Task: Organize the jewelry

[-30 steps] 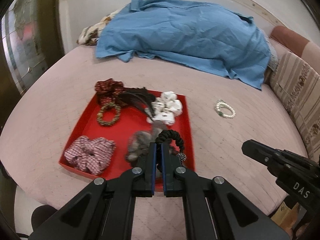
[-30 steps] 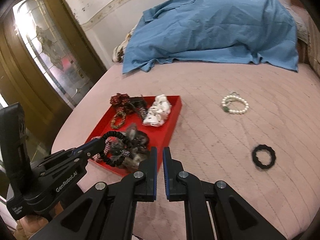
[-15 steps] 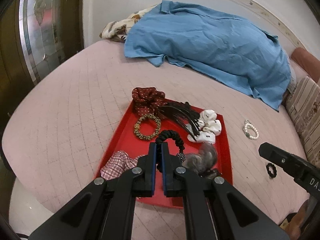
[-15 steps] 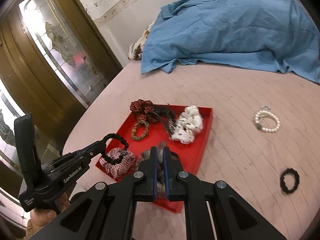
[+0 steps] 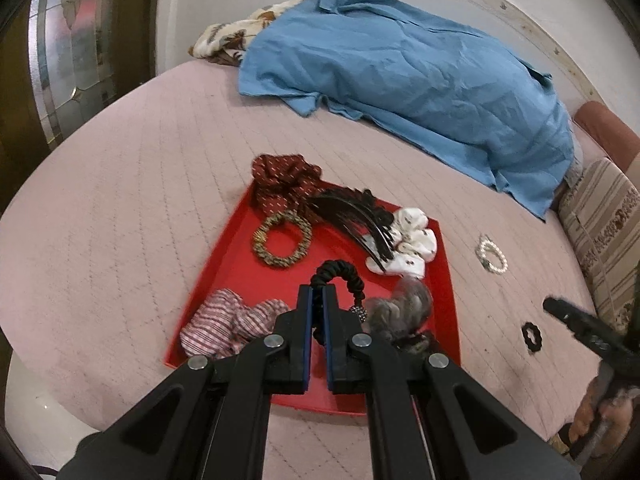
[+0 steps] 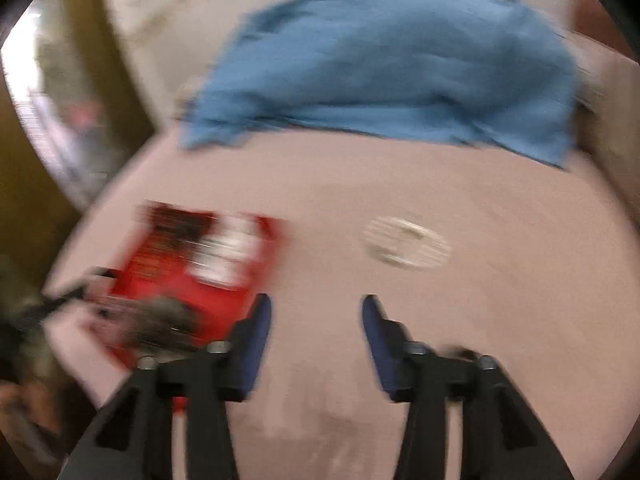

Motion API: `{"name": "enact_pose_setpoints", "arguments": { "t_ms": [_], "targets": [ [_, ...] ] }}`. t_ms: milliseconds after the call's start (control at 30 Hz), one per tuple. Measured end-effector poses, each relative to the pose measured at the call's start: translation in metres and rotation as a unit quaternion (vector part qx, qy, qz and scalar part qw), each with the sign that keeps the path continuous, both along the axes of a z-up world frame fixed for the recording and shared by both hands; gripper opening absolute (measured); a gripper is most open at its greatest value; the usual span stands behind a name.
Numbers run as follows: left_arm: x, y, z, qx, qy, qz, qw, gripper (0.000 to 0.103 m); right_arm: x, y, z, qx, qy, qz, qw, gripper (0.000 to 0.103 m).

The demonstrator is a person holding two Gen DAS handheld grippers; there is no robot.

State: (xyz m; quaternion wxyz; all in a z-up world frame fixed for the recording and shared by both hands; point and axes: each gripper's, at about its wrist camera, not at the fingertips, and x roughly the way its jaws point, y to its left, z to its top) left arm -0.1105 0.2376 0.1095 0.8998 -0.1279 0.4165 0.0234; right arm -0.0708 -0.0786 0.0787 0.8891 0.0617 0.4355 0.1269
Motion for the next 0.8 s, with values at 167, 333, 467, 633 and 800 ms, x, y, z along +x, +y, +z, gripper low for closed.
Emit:
{"name": "enact_pose_setpoints", "arguments": {
  "t_ms": [167,333,467,633,800],
  "targets": [
    [0.001,-0.017,-0.012,0.007,0.015,-0.010,0.9998,0.005,0.006,-0.072,-0.049,0.000,0.060,-0.078,0.995,0.052],
    [0.000,-0.022,-0.012,0.016,0.022,-0.007,0.9996,0.005,0.013,-0.075,-0.085,-0.024,0.084,-0.070,0.994,0.025],
    [-0.002,-0.019,-0.009,0.020,0.021,0.000,0.9996,0.005,0.010,-0.076,-0.079,-0.024,0.068,-0.074,0.995,0.008],
    [-0.003,-0.013,-0.007,0.012,0.018,0.005,0.9998,0.005,0.006,-0.075,-0.051,0.035,0.046,-0.074,0.996,0.008],
    [-0.002,-0.001,0.000,0.001,0.009,0.015,0.9999,0.005,0.008,-0.032,-0.009,0.073,0.016,-0.022,0.997,0.008]
  ]
}}
